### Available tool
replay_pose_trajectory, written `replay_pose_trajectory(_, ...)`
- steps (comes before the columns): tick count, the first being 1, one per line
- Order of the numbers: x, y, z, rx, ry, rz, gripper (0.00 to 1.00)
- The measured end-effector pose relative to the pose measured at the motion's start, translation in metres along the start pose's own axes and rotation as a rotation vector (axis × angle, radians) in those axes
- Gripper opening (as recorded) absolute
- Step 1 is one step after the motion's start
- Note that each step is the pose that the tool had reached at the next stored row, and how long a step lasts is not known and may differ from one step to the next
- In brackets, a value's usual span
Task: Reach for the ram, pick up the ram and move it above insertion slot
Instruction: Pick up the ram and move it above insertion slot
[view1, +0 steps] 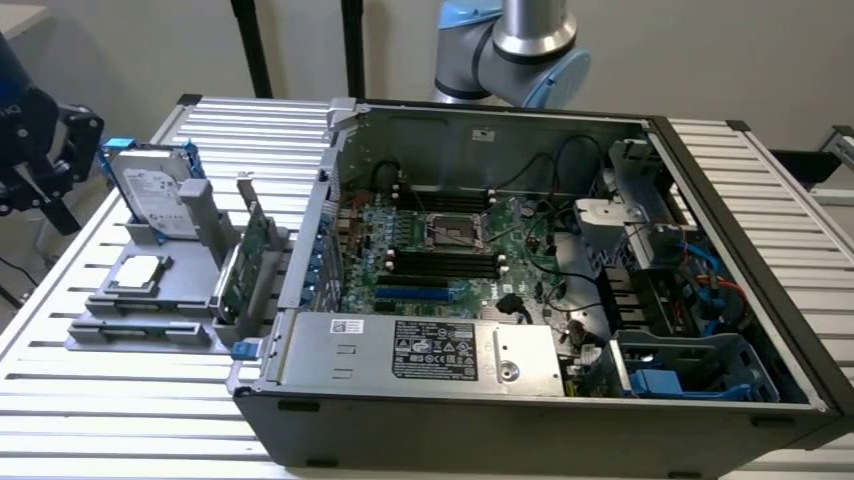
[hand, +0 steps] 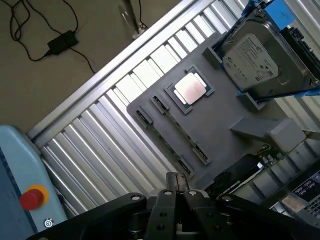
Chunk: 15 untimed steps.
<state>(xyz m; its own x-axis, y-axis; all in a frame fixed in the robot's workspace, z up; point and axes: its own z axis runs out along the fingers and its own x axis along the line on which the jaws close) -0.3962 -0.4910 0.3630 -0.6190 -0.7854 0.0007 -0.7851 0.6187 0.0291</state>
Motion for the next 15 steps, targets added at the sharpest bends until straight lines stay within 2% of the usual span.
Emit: replay_pose_trajectory(15,0.0,0.0,0.0004,0.0004,0.0078,-0.272,0.11)
